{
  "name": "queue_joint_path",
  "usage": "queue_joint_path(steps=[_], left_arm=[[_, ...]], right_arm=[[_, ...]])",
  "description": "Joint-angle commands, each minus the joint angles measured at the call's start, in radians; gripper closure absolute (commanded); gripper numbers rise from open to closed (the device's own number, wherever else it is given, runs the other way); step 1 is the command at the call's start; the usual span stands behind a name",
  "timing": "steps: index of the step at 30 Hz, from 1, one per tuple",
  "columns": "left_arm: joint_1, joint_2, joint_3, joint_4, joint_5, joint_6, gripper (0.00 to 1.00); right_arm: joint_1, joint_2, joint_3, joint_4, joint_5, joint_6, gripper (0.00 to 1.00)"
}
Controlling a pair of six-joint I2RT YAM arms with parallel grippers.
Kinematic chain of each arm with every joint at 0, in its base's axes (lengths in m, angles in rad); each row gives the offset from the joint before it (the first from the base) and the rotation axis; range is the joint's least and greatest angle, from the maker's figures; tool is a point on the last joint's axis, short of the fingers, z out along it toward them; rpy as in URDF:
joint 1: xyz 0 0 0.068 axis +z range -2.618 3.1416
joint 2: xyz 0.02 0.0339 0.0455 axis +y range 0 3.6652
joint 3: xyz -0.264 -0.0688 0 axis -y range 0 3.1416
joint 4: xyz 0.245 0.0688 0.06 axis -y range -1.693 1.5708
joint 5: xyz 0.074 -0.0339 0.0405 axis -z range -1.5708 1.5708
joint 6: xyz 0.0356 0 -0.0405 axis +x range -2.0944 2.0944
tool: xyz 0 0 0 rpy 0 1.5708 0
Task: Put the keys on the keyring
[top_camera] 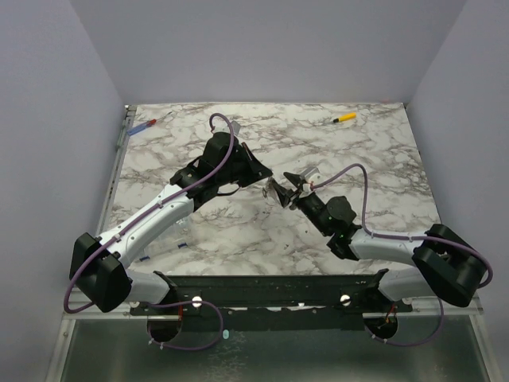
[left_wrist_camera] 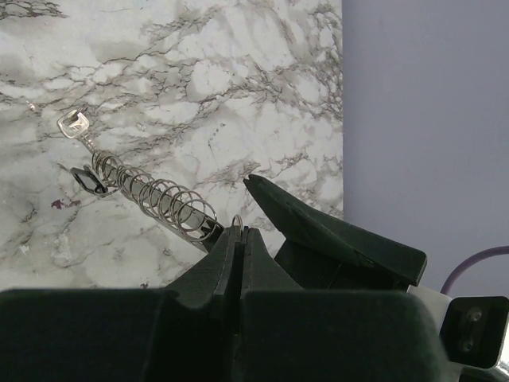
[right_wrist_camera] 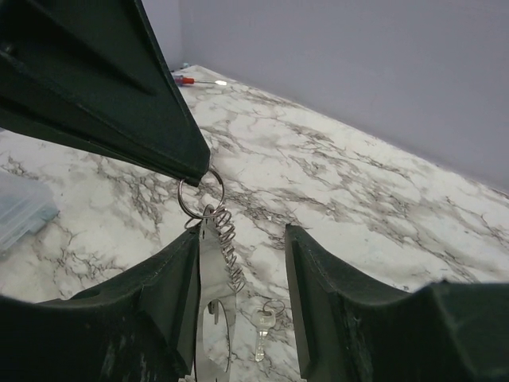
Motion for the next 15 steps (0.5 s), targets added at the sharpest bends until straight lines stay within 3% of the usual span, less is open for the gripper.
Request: queue_joint_path(steps=[1,15], left_arm=[[0.005,-0.026,-0.003,0.042,0.021,-0.006,1.00],[0.007,-0.024,-0.015,0.044,0.035,-0.006,1.00]], right_arm=[[0.006,0.031,0.033,0.069,0.036,0.003,0.50],[0.006,0.091,0.064,0.126,0.034,0.007,0.61]])
